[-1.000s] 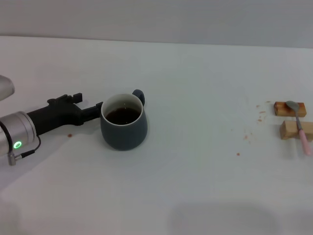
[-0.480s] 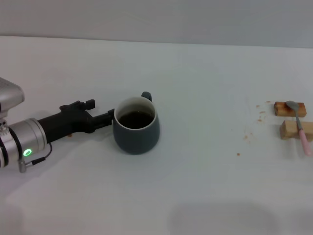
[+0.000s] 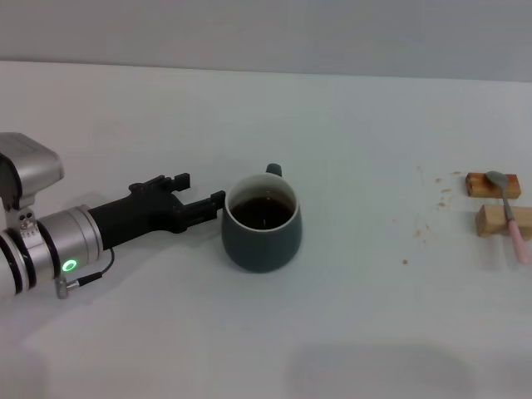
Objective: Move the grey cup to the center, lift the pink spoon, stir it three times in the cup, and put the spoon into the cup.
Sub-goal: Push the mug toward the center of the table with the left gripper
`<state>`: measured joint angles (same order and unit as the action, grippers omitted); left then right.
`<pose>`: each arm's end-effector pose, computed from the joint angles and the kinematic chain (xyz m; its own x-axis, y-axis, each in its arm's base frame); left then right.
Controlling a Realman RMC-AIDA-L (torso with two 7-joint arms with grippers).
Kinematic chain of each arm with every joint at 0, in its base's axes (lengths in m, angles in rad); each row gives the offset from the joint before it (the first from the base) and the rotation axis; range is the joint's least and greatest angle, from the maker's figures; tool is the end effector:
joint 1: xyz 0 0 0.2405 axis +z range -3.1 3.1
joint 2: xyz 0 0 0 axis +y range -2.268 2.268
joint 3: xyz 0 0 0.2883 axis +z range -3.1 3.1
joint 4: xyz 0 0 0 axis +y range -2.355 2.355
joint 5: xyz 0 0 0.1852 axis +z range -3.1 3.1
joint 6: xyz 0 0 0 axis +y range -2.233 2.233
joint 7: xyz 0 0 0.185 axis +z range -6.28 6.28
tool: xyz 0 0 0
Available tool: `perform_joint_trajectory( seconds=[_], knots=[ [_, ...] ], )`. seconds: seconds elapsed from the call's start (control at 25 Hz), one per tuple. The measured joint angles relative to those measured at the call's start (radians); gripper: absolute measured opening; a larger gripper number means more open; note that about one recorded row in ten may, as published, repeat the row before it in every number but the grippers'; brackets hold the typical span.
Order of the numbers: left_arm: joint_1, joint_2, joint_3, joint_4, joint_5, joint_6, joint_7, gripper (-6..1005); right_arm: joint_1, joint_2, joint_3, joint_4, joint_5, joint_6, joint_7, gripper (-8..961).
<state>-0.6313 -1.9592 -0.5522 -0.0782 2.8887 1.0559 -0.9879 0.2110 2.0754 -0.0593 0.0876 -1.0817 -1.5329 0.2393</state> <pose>-0.2975 0.3750 -0.0883 0.6688 0.4454 0.5952 0.6974 -0.6533 -0.2948 0.4105 0.2588 0.0573 0.6494 0.2008 -0.7335 -0.7571 0.2616 -0.5987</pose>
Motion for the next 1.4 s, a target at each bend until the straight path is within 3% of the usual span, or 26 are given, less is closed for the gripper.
perform_joint_trajectory(
  seconds=[0.72,0.88,1.08,1.4],
  knots=[
    [-0.031,-0.032,0.063,0.0,0.0,0.039,-0.023,831,-0.042,-0.001,-0.007,-0.011,-0.02,0.025,0.021,515],
    [-0.034,-0.028,0.063,0.0,0.0,0.04,-0.027,831,-0.045,-0.001,-0.007,-0.007,-0.02,0.025,0.021,515],
    [-0.036,0.001,0.033,0.01,-0.005,0.047,-0.034,831,-0.049,-0.001,-0.009,-0.003,-0.063,0.025,0.023,515],
    [-0.04,0.022,-0.038,0.024,-0.004,0.075,-0.031,831,-0.055,-0.001,-0.013,-0.014,-0.177,0.004,0.117,514]
  ],
)
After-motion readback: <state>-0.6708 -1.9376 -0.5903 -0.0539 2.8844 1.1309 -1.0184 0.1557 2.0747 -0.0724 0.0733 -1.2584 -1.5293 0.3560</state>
